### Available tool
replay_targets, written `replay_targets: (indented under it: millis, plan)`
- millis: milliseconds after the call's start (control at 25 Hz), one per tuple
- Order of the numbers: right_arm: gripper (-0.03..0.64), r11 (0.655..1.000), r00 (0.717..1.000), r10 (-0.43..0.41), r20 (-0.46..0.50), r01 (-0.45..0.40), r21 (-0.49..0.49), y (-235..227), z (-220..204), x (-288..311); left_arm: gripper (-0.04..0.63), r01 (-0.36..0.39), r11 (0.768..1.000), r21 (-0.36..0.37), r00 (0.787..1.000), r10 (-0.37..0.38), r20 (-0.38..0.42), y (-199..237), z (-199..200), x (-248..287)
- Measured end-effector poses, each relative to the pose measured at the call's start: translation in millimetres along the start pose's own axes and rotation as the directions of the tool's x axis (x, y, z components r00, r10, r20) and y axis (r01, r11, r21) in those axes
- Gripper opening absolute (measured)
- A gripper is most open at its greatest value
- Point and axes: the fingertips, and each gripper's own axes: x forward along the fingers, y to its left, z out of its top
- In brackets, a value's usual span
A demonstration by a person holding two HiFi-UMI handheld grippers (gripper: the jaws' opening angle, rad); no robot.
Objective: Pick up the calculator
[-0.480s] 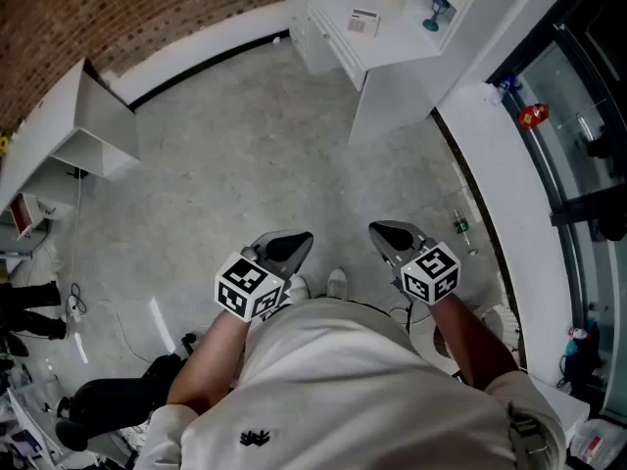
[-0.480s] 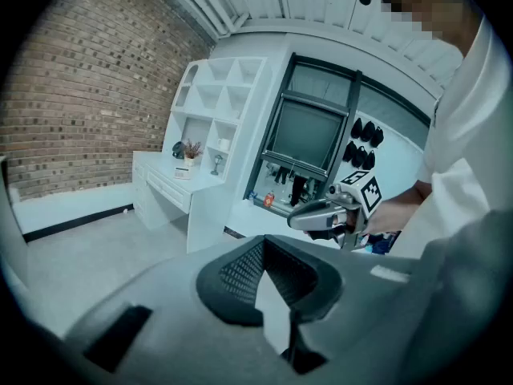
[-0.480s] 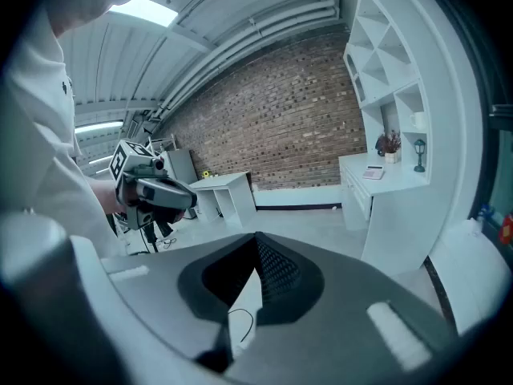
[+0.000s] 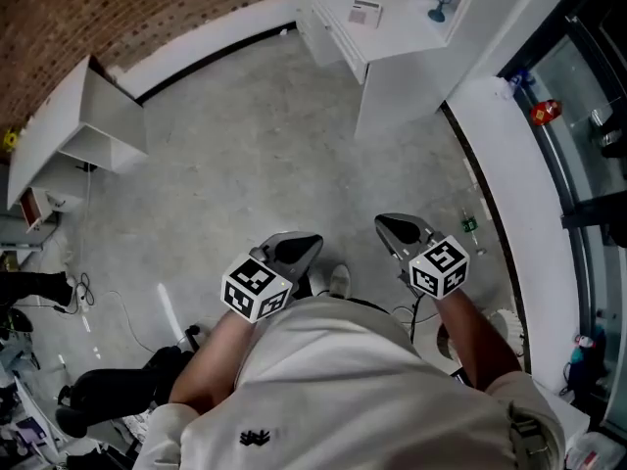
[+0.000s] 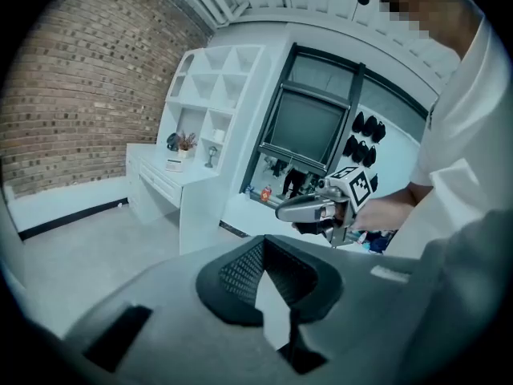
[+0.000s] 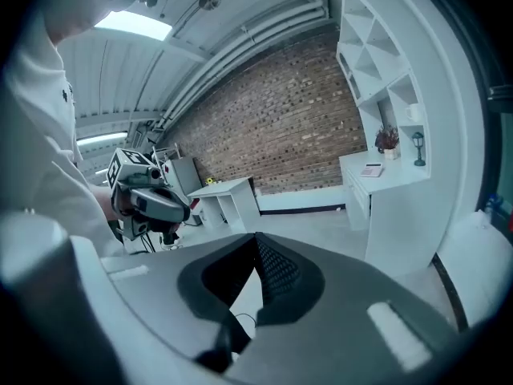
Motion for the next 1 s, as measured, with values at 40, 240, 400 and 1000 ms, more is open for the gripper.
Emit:
replay_targets:
  millis: [40,240,400,1000]
  plan:
    - [0.011,1.0,1.0,0.009,0.015,-0.009,0.005,-3.4,3.2,0.9,0.006,0.007,1.0,0.006,1.0,-0.007,-0.003,1.2,2.5,2.9]
    - [0.111,1.0,0.998,-0.01,0.057,0.008,0.03,-34.2,25.1,21.1,0.006,0.051,0.999,0.012,0.999,-0.051,-0.007,25.0,17.2,17.8]
    - [0.124,0.997,0.994,-0.075,0.073,0.074,0.024,-63.3,50.2,47.7,0.006,0.1,0.995,0.019,0.995,-0.1,-0.001,58.7,32.5,30.6]
    - [0.114,0.967,0.965,-0.25,0.075,0.244,0.072,-155.2,168.0,201.7,0.006,0.254,0.963,0.087,0.966,-0.249,-0.064,256.4,122.9,12.7]
